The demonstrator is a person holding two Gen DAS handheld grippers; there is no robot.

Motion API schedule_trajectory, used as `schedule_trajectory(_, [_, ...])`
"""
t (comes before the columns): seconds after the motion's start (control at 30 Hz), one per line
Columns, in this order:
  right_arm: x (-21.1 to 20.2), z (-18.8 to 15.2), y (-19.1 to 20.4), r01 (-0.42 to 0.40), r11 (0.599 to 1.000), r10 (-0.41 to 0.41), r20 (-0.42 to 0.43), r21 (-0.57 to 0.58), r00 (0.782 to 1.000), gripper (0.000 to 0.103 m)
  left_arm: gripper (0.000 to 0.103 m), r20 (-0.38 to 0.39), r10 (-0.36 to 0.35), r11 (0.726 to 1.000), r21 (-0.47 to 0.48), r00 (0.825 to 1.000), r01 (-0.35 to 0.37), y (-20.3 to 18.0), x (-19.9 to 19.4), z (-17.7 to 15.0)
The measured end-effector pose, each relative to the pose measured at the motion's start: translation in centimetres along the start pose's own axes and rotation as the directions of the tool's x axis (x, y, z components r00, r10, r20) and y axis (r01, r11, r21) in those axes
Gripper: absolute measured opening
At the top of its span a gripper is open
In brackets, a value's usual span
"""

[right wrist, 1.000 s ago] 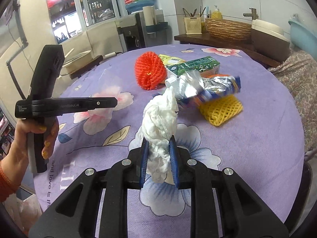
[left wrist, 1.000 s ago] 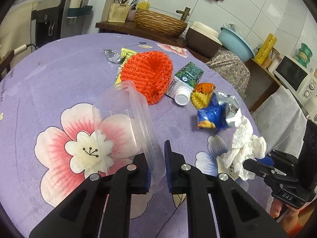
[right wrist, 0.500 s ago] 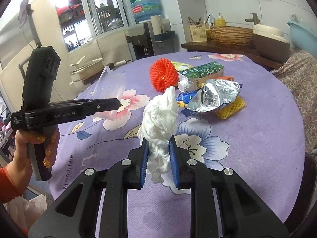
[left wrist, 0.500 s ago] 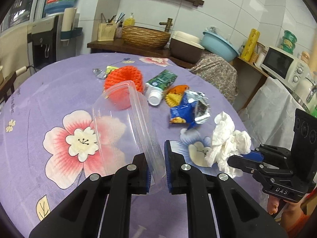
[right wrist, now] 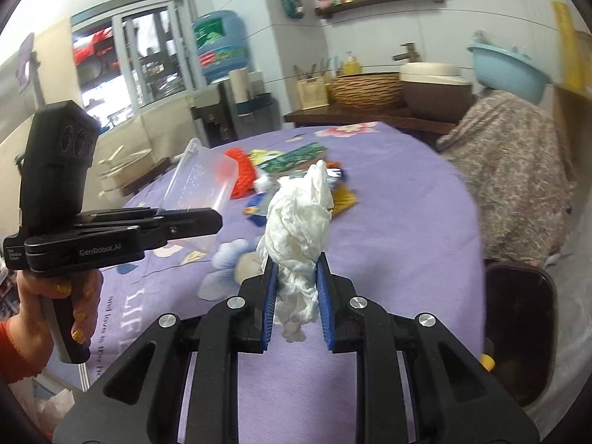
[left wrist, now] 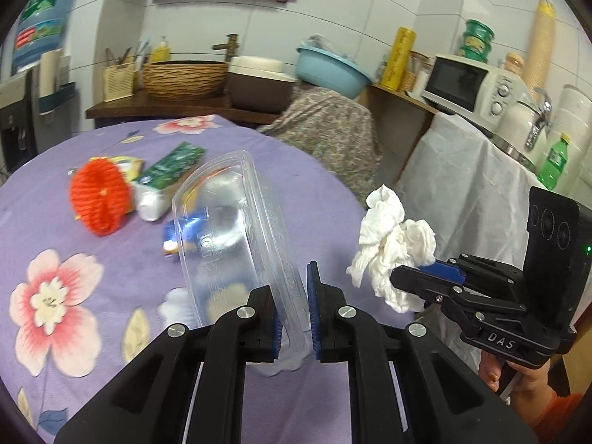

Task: Collect trash
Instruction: 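Carry the tissue and clear plastic container in both tools over the black bin, then open the right tool to drop the tissue while the left tool releases the container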

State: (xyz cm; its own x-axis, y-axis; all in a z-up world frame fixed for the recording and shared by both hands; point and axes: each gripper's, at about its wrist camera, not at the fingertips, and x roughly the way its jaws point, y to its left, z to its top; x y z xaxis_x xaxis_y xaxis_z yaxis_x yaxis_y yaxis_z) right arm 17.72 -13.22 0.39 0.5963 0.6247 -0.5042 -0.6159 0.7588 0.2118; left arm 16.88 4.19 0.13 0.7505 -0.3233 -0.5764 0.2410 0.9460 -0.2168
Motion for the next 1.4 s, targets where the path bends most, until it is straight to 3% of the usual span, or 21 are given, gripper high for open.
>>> schedule_trajectory(0.27, [-4.0,-1.7,-7.9,0.154,0.977,-0.160,0.025,0.149,0.987,0.021,0.012,-0.046,-0.095,0.993,0.065,0.994,0.097,-5.1,4.1,0.8])
schedule_trajectory(0.43, [-5.5,-3.4,-12.2,0.264,0.941,-0.269,-0.002,0.213,0.963,0.021,0.012,-0.077,-0.170,0.983,0.051,0.982,0.175,-7.8,6.9,1.9])
schedule_trajectory(0.73, [-5.2,-7.5,-19.1,0.407,0.859,-0.394,-0.107,0.310,0.913,0.021,0.012,-0.114,-0.218,0.967,0.112,0.969,0.231,-13.6,11.8,3.3])
schedule_trajectory(1.07, [-2.1,-11.4,-25.1,0.471,0.804,-0.407,-0.243,0.363,0.881,0.021,0.012,-0.209,-0.244,0.949,0.149,0.947,0.278,-19.3,19.1,3.1])
schedule_trajectory(1.4, [4.9,-14.4,-30.4,0.475,0.785,-0.323,-0.392,0.397,0.861,0.022,0.012,-0.295,-0.235,0.945,0.152,0.926,0.288,-21.6,24.1,1.9])
